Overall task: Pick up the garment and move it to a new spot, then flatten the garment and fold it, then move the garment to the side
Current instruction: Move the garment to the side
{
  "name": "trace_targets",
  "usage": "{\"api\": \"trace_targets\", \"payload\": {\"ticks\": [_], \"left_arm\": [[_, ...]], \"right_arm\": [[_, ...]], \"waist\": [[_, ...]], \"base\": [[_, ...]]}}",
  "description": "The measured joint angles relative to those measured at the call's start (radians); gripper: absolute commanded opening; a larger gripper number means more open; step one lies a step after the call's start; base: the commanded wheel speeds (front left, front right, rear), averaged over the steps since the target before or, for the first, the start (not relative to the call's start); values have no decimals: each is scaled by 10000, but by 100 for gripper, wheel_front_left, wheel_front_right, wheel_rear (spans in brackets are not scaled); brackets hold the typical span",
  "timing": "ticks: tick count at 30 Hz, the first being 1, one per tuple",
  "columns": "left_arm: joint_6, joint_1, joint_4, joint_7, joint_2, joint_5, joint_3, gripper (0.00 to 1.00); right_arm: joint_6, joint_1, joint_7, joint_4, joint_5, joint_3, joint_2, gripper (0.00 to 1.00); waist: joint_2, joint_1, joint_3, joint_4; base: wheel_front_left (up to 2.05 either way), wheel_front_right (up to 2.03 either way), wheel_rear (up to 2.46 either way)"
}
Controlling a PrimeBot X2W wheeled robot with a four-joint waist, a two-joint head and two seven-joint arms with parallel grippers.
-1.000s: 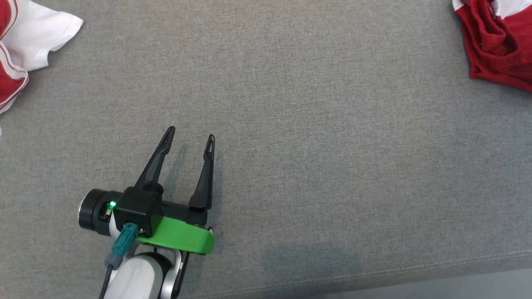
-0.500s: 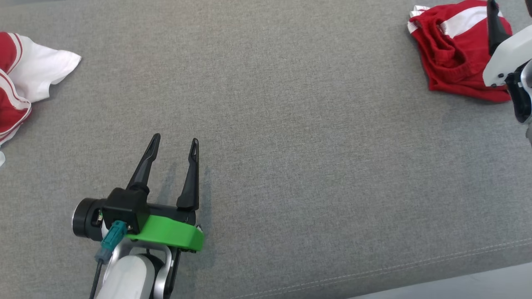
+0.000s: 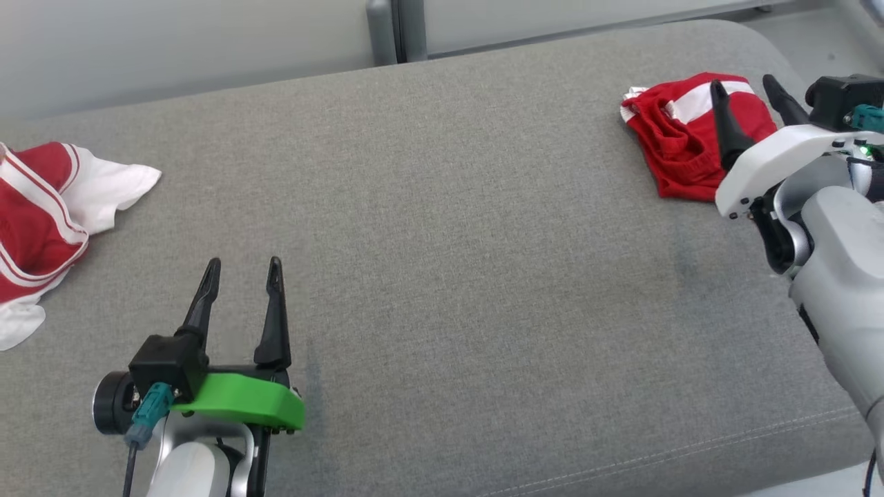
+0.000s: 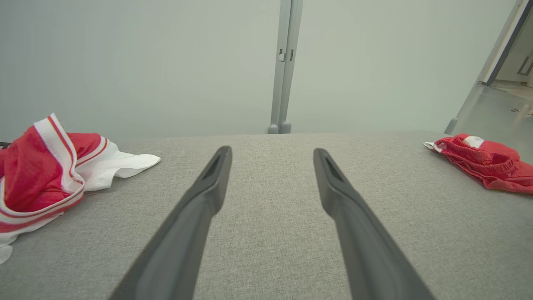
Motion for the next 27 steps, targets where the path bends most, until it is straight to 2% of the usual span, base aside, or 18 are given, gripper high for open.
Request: {"api": "trace_targets", "payload": {"ticks": [4,9,11,15,17,27], "left_arm": [[2,320,184,-4,-13,-29,182,100],[21,628,387,-79,-82,-105,437,100],[33,783,474,-90,-96,-119,512,100],[33,1002,545,-98,-115,-192,612,100],[33,1104,554,-100,-121,-192,683,100],[36,1597,625,-186,-142,-199,832,100]], "right_arm": [[-203,430,-2,-953,10,-234,322,100],[-713,1130,-13,-2015,-433,-372,470,100],[-882,1840,-15,-2508,-571,-435,740,100],[-980,2740,-13,-3122,-602,-560,1001,100],[-1139,3059,-13,-3415,-685,-619,1093,100],[-1244,4910,-13,-4435,-947,-811,1624,100]], "waist": [[0,0,-488,22],[0,0,-994,96],[0,0,-1254,146],[0,0,-1537,231],[0,0,-1640,282],[0,0,-2011,431]], "base": [[0,0,0],[0,0,0],[0,0,0],[0,0,0],[0,0,0],[0,0,0]]}}
